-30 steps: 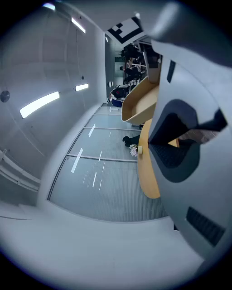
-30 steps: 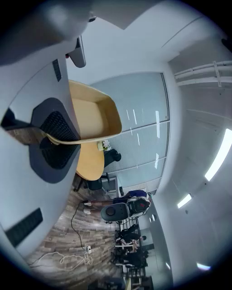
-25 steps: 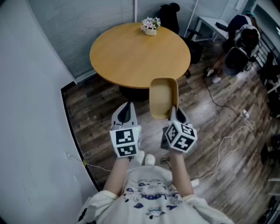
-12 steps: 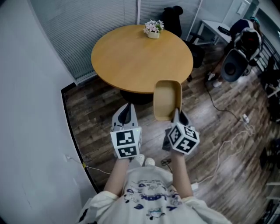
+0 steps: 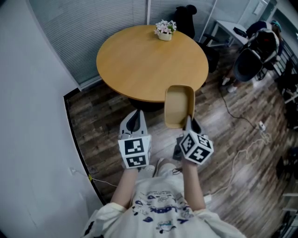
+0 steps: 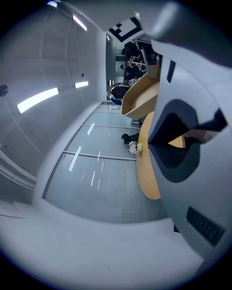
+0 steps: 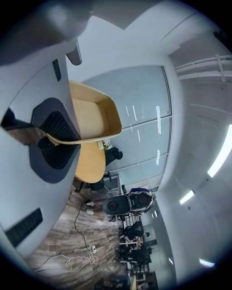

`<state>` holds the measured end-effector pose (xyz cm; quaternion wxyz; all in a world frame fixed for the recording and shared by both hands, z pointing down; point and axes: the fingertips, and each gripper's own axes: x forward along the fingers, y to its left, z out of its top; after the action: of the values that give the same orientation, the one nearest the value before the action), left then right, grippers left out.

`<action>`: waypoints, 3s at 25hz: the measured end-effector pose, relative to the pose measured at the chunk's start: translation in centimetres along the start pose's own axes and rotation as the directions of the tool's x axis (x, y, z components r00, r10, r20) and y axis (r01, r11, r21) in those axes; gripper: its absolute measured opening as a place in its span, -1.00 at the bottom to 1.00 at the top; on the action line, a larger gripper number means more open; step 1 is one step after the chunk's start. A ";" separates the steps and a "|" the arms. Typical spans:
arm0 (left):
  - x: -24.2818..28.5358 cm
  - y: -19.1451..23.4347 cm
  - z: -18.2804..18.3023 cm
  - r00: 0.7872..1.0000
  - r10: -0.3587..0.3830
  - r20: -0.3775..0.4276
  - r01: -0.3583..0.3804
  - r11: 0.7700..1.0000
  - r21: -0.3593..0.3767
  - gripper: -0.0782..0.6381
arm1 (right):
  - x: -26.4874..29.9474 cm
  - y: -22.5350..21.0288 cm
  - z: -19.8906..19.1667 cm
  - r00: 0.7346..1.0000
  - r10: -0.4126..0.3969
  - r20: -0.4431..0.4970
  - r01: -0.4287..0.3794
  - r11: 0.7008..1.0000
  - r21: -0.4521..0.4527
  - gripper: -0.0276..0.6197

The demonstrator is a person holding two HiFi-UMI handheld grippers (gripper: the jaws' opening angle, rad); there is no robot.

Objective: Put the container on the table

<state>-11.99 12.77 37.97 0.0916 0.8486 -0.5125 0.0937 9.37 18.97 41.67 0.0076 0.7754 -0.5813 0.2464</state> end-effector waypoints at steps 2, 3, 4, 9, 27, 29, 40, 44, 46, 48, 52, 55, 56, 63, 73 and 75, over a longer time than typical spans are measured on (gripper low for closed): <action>0.7 0.1 0.0 1.000 0.000 -0.001 0.000 1.000 -0.004 -0.77 | 0.7 0.0 0.1 1.000 0.002 -0.003 -0.002 1.000 0.000 -0.86; 1.1 0.2 0.0 1.000 0.000 -0.002 0.000 1.000 -0.005 -0.77 | 1.1 0.1 0.1 1.000 0.003 -0.006 -0.003 1.000 0.000 -0.86; 1.5 0.3 0.0 1.000 0.000 -0.005 -0.001 1.000 -0.006 -0.77 | 1.5 0.1 0.2 1.000 0.004 -0.009 -0.004 1.000 0.000 -0.86; 4.4 0.7 -0.1 1.000 0.006 -0.025 -0.007 1.000 -0.014 -0.77 | 4.6 -0.2 1.2 1.000 0.009 -0.020 -0.009 1.000 0.004 -0.86; 20.5 1.4 4.3 0.995 0.096 -0.033 -0.096 0.995 -0.021 -0.77 | 21.9 -2.2 9.3 0.996 0.075 -0.042 -0.075 0.997 0.001 -0.86; 22.5 1.4 5.1 0.994 0.107 -0.033 -0.108 0.994 -0.021 -0.77 | 24.1 -2.2 10.4 0.995 0.087 -0.048 -0.087 0.996 -0.002 -0.86; 29.4 2.6 6.3 0.983 0.174 -0.058 -0.176 0.984 -0.030 -0.77 | 32.4 -2.2 12.8 0.986 0.131 -0.099 -0.132 0.991 -0.009 -0.86; 30.8 3.1 6.0 0.980 0.182 -0.080 -0.184 0.982 -0.030 -0.77 | 34.1 -2.2 12.4 0.983 0.129 -0.129 -0.131 0.991 -0.009 -0.86; 31.5 3.5 5.7 0.979 0.183 -0.092 -0.187 0.982 -0.031 -0.77 | 35.0 -2.1 12.1 0.982 0.125 -0.141 -0.128 0.992 -0.009 -0.86; 32.2 3.9 5.4 0.978 0.184 -0.104 -0.188 0.982 -0.035 -0.77 | 35.9 -2.1 11.9 0.981 0.120 -0.152 -0.123 0.992 -0.008 -0.86; 34.0 4.8 4.9 0.976 0.175 -0.129 -0.181 0.983 -0.040 -0.77 | 37.7 -1.9 11.6 0.979 0.105 -0.175 -0.107 0.994 -0.005 -0.86; 35.6 5.6 4.5 0.976 0.162 -0.146 -0.170 0.985 -0.041 -0.77 | 39.2 -1.5 11.3 0.978 0.094 -0.186 -0.096 0.995 -0.003 -0.86; 36.1 5.9 4.3 0.976 0.158 -0.152 -0.166 0.985 -0.041 -0.77 | 39.7 -1.4 11.2 0.978 0.089 -0.190 -0.091 0.996 -0.002 -0.86; 40.3 7.7 3.2 0.971 0.123 -0.205 -0.134 0.990 -0.043 -0.77 | 43.4 -1.1 10.3 0.970 0.047 -0.239 -0.048 0.999 0.004 -0.86; 44.4 9.4 -0.2 0.951 0.085 -0.296 -0.106 0.993 -0.055 -0.77 | 47.3 -1.2 7.2 0.945 0.001 -0.326 -0.005 1.000 -0.011 -0.86; 44.9 9.5 -1.0 0.945 0.077 -0.316 -0.101 0.993 -0.058 -0.77 | 47.8 -1.5 6.3 0.938 -0.010 -0.347 0.007 1.000 -0.009 -0.86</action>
<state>0.07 -29.59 50.85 0.1988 0.7950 -0.5323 0.2123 22.77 -25.29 55.28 0.1141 0.7223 -0.5686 0.3769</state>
